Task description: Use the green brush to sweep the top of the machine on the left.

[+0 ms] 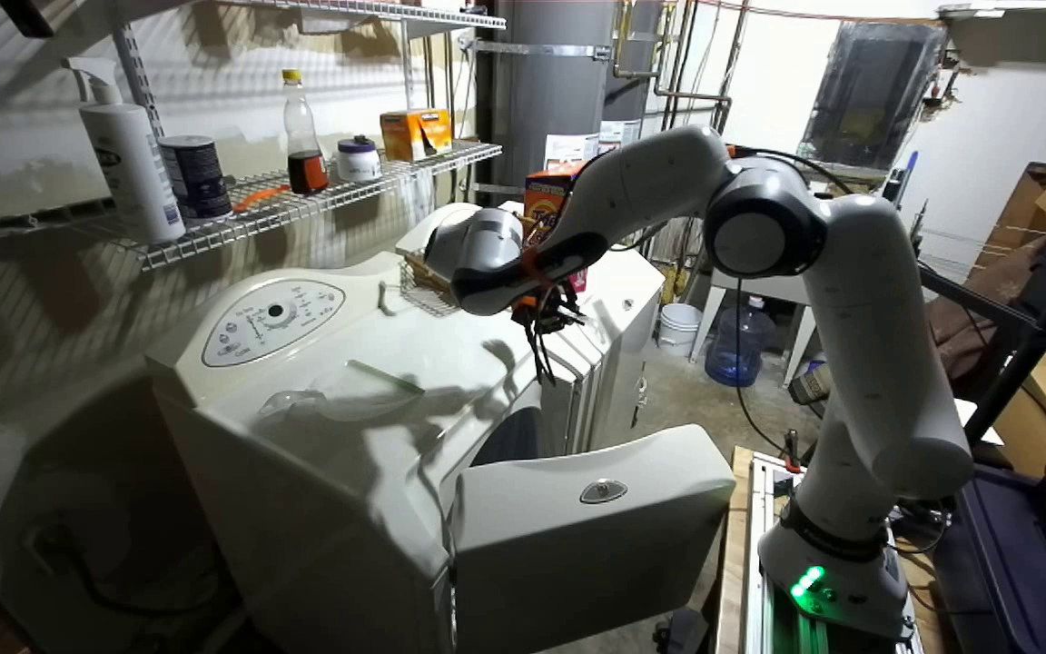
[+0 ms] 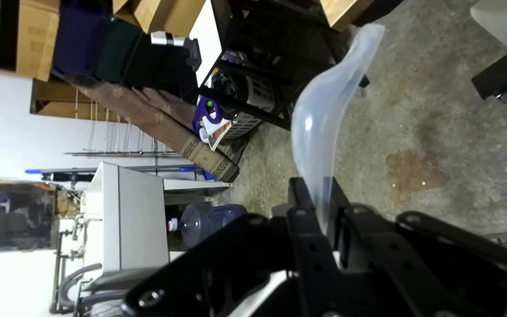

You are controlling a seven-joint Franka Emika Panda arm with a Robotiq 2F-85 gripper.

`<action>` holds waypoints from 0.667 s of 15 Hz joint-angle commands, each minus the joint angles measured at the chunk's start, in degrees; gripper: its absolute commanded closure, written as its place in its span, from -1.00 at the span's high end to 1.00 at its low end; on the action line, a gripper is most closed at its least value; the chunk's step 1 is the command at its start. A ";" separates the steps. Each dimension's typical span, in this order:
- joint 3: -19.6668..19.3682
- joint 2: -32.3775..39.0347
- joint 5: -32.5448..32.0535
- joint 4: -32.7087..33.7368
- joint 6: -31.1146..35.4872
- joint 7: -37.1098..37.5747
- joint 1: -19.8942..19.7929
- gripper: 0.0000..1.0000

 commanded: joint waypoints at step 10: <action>-2.83 29.04 -25.70 30.20 -5.78 -24.26 -1.54 -0.94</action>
